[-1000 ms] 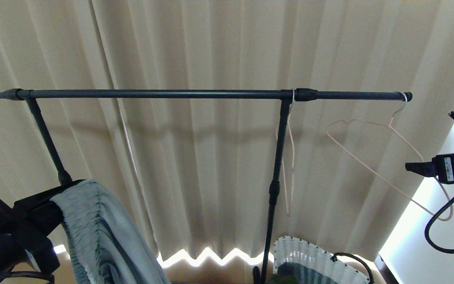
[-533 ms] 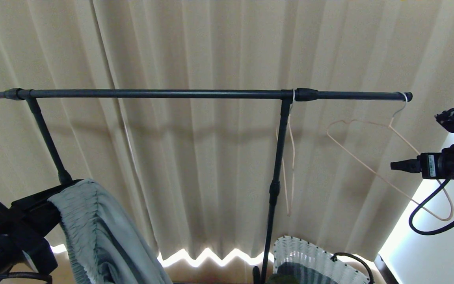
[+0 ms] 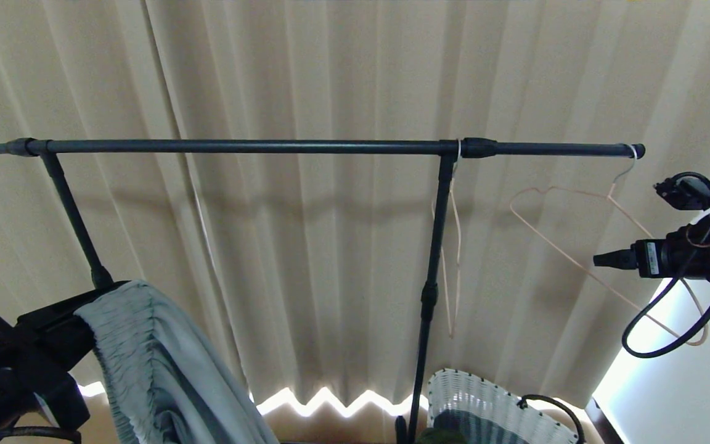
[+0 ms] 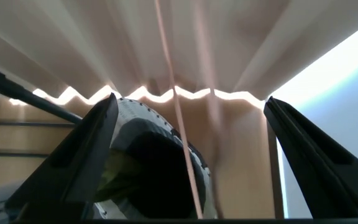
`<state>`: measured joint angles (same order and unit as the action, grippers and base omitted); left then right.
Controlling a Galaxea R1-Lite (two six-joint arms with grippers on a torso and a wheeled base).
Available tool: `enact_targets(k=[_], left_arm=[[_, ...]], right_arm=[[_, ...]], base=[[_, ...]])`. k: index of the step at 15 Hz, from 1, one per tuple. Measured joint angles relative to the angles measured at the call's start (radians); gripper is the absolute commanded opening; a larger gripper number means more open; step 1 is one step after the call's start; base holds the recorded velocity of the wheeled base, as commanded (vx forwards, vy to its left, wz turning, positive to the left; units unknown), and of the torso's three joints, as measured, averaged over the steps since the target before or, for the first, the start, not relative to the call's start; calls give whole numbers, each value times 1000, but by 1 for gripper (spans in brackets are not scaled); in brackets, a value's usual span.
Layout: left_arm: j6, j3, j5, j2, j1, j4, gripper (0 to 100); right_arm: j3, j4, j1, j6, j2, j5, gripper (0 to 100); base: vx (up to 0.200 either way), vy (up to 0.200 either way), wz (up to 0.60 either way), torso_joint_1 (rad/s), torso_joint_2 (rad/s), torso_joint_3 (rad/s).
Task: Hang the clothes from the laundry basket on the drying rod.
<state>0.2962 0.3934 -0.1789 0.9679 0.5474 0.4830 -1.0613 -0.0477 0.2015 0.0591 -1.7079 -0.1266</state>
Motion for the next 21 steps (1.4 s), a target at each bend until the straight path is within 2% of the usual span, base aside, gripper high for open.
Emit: enact_targets(k=[6,7,18,21], left_arm=[[0,0,0,0,0,0,0],[0,0,0,0,0,0,0],[0,-1,0,0,0,0,0],[0,-5,0,0,-4,0,0]], right_arm=[[-6,0,-12,23,-12,1,100],[-4,0,-12,26,-10,1,0],[0,2,-11,41,35,4,0],[13,50,-11,37,74,0,0]], base=[[0,0,0,0,0,0],[0,0,0,0,0,0],[0,0,0,0,0,0],[0,0,0,0,0,0]])
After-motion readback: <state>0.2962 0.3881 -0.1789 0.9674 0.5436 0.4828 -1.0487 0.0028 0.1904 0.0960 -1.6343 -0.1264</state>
